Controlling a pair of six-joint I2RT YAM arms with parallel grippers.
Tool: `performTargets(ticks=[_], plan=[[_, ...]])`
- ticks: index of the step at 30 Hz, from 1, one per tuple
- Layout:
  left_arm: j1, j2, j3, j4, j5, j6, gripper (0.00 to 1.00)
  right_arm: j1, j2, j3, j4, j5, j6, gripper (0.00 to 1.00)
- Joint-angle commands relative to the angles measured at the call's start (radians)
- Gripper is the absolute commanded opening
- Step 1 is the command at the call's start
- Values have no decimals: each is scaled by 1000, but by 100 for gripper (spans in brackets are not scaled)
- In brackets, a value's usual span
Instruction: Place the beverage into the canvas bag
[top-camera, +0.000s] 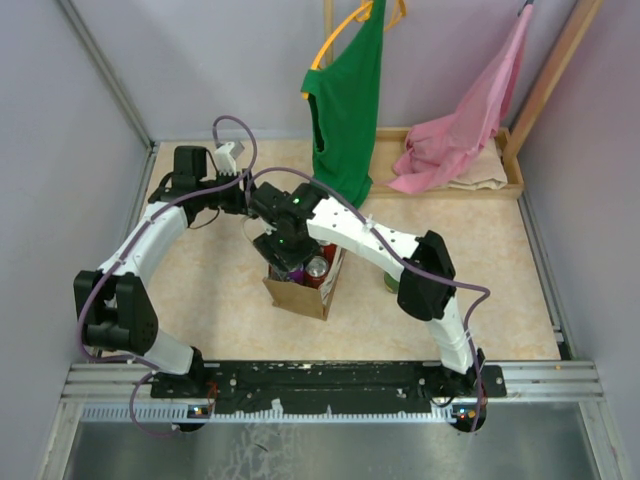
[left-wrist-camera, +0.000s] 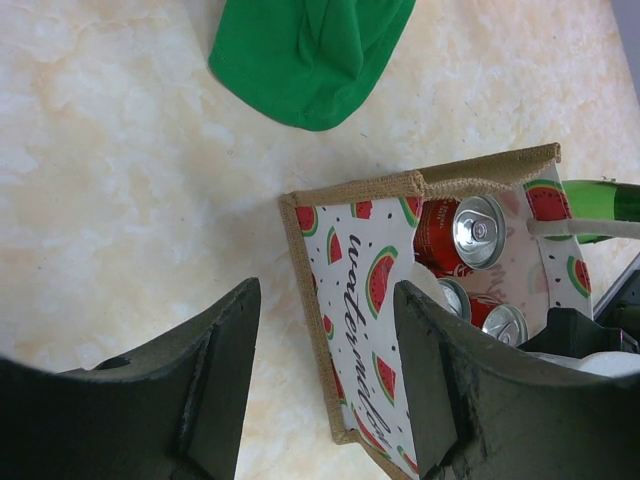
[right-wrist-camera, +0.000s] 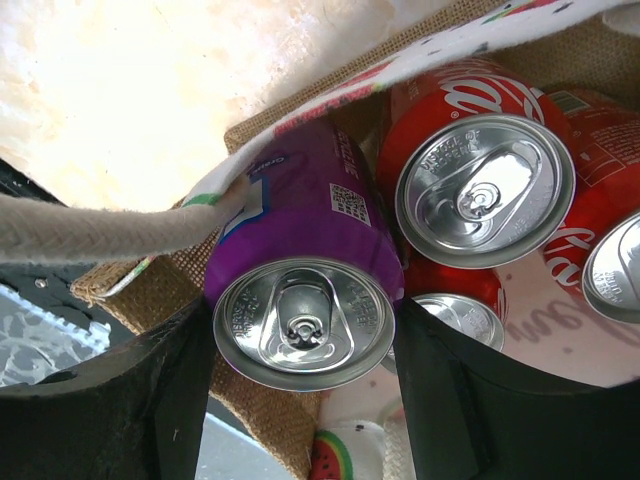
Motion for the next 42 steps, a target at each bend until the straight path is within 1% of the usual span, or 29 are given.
performTargets(ticks=[1, 9, 14, 19, 24, 28, 37, 40, 42], plan=[[-5, 9, 5, 23, 25, 2, 62, 26, 9, -35, 37, -16, -47, 0], [-5, 17, 5, 26, 28, 3, 62, 41, 6, -53, 38, 27, -91, 0], [-5, 24, 9, 33, 31, 1, 62, 46, -21, -56, 61, 80, -162, 0], [-5, 26, 12, 35, 30, 2, 62, 46, -35, -54, 82, 95, -264, 0], [-4, 26, 11, 33, 28, 3, 62, 46, -33, -21, 74, 76, -338, 0], [-4, 29, 13, 34, 26, 3, 62, 46, -39, -26, 85, 56, -374, 0], [-5, 42, 28, 32, 31, 5, 62, 46, -41, -28, 87, -7, -387, 0], [-5, 48, 33, 32, 33, 4, 62, 46, -41, -47, 91, -17, -387, 9], [-4, 50, 33, 34, 33, 3, 62, 46, -41, -59, 93, -24, -387, 14]])
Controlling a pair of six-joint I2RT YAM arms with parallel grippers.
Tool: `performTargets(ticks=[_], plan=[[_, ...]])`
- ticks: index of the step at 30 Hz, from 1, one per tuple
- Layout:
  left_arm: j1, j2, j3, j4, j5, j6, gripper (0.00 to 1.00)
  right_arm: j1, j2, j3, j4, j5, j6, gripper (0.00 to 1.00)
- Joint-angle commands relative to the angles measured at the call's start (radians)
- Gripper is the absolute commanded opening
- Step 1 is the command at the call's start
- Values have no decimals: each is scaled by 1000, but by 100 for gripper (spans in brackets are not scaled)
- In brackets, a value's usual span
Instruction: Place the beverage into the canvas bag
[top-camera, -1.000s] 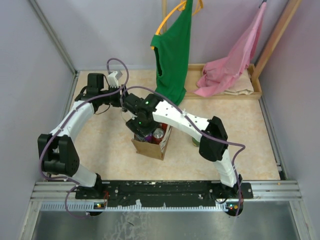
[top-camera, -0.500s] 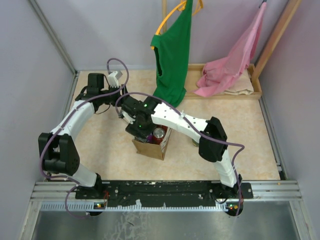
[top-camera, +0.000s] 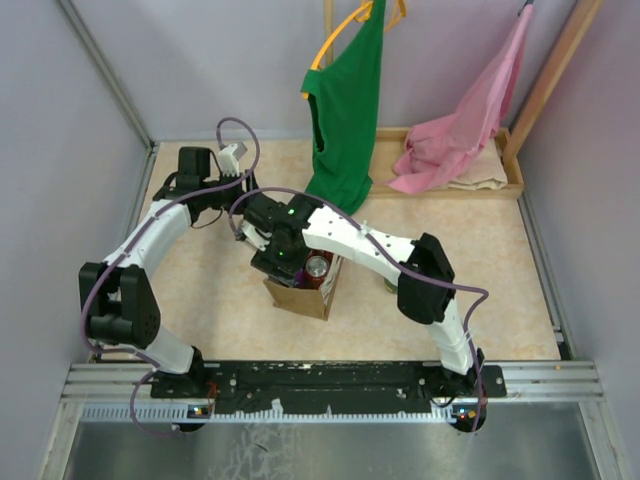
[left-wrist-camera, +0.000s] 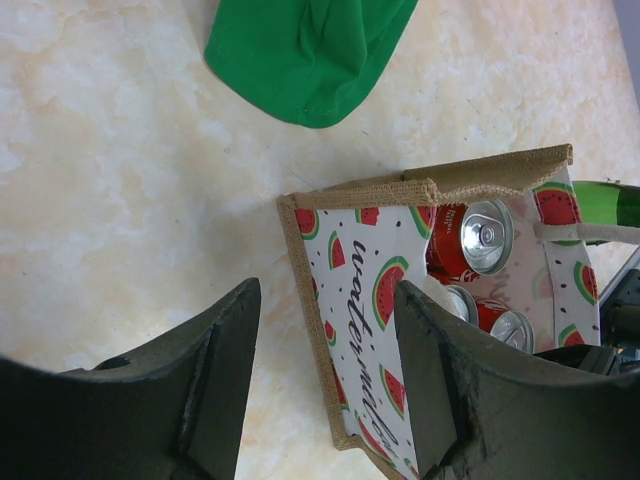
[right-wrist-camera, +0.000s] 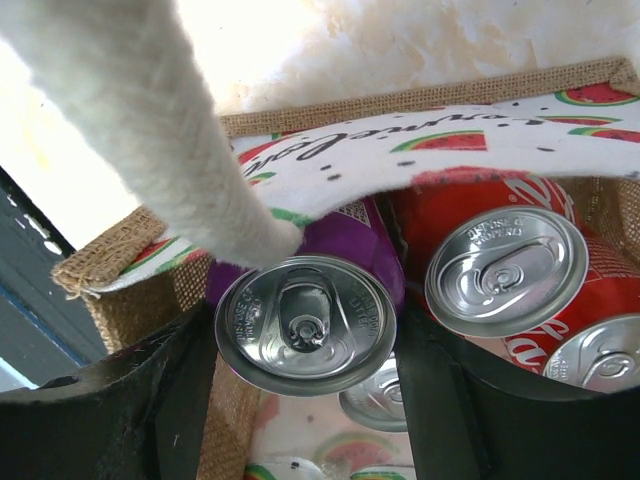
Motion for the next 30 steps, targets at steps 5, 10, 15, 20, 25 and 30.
performTargets(ticks=[5, 10, 15, 20, 25, 30], plan=[[-2, 10, 31, 15, 22, 3, 62, 6, -25, -31, 34, -47, -25, 19], [-3, 10, 29, 14, 23, 5, 62, 6, -27, -25, 31, -40, -23, 39], [-2, 11, 31, 15, 21, 6, 62, 6, -43, 5, 41, -12, -23, 63], [-2, 13, 33, 18, 25, 3, 62, 6, -52, 36, 24, 7, -28, 72], [-2, 16, 34, 20, 29, 0, 62, 7, -59, 39, 21, 17, -28, 78], [-2, 19, 39, 20, 30, -1, 62, 6, -74, 80, 18, 54, -14, 78]])
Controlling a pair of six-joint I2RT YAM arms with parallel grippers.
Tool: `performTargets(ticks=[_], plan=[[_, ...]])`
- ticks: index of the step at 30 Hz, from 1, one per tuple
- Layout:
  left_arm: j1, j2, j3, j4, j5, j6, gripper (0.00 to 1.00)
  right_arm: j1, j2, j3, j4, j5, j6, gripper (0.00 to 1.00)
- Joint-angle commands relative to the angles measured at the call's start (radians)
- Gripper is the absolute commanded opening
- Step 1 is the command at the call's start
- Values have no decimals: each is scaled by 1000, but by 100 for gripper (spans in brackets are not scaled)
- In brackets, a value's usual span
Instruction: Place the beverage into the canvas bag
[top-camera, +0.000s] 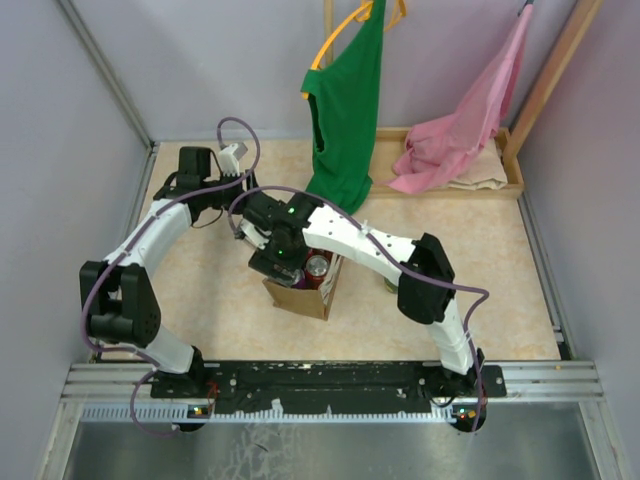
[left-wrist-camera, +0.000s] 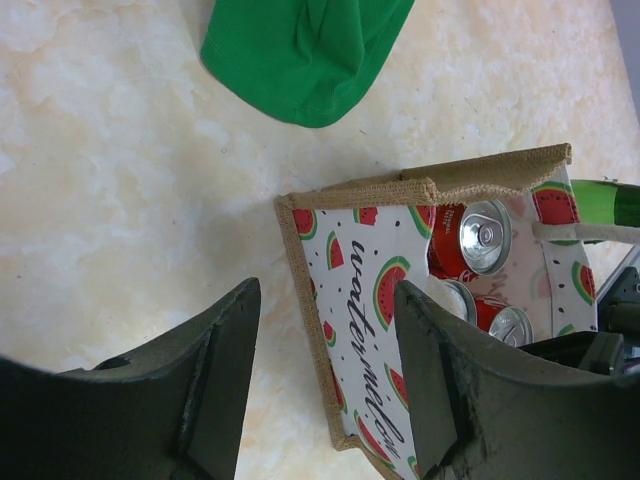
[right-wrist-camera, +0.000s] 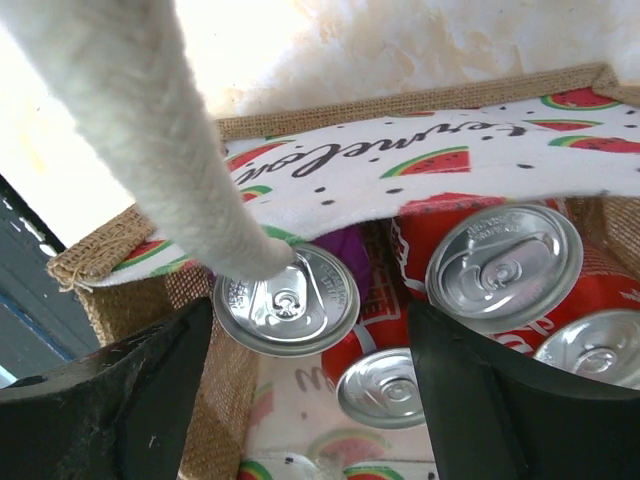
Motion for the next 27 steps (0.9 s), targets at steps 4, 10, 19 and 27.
performTargets(ticks=[4, 10, 19, 27], plan=[[-3, 15, 46, 19, 22, -3, 62, -5, -97, 153, 11, 141, 14, 78], [-3, 21, 62, 21, 24, -2, 62, -69, -176, 187, 44, 243, 41, 78], [-2, 32, 82, 25, 23, 1, 62, -354, -230, 393, -51, 404, 291, 70], [-3, 50, 104, 19, 20, 4, 62, -597, -275, 256, -339, 236, 510, 60]])
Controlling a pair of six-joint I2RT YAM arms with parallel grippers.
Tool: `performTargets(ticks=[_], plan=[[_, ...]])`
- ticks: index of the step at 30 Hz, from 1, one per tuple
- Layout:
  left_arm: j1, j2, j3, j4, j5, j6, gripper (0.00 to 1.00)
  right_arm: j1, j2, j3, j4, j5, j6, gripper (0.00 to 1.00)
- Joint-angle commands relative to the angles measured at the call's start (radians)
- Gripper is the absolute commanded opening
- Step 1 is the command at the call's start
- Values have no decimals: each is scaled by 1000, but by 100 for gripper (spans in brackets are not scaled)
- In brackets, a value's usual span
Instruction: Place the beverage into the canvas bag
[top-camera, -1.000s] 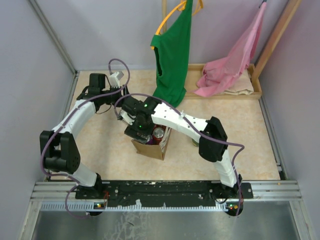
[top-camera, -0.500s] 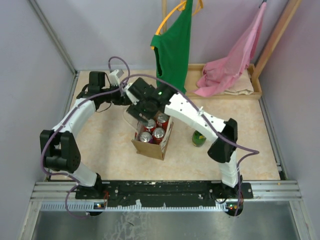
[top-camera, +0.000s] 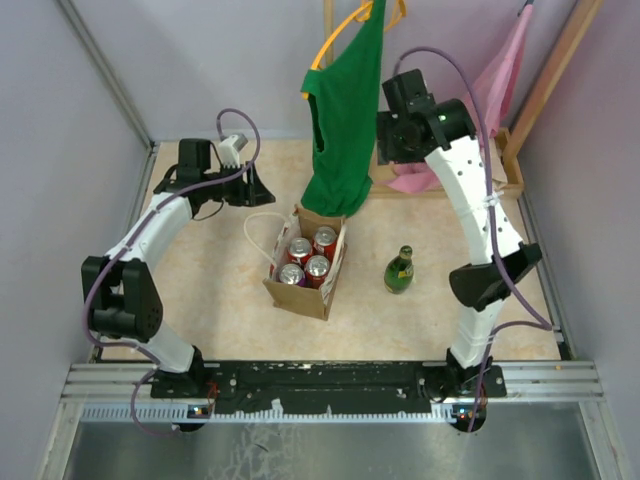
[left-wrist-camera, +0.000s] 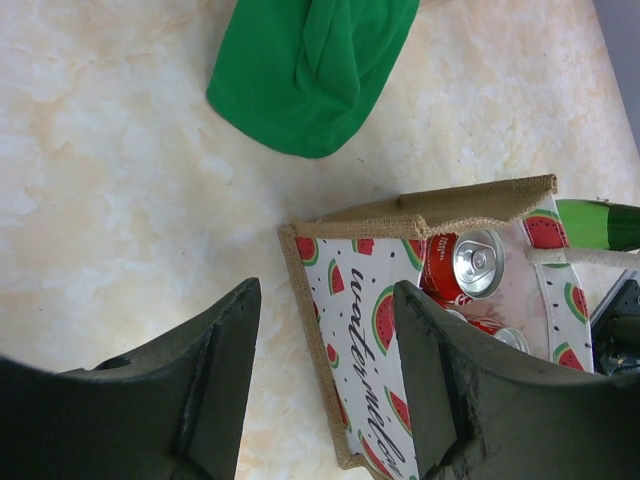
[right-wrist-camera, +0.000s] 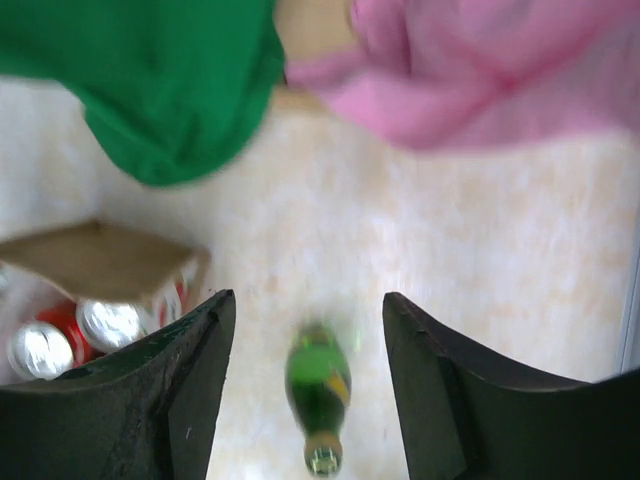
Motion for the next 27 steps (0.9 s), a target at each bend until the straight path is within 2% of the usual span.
performTargets(ticks=[1, 4, 14, 27], plan=[[-2, 19, 41, 12, 15, 3, 62, -65, -107, -217, -164, -142, 149, 59], [-3, 25, 45, 12, 12, 1, 62, -83, -170, -360, -155, -177, 174, 57], [-2, 51, 65, 6, 14, 3, 62, -77, -233, -577, -166, -252, 190, 44], [-3, 48, 61, -1, 14, 6, 62, -12, -277, -704, -161, -248, 225, 44]])
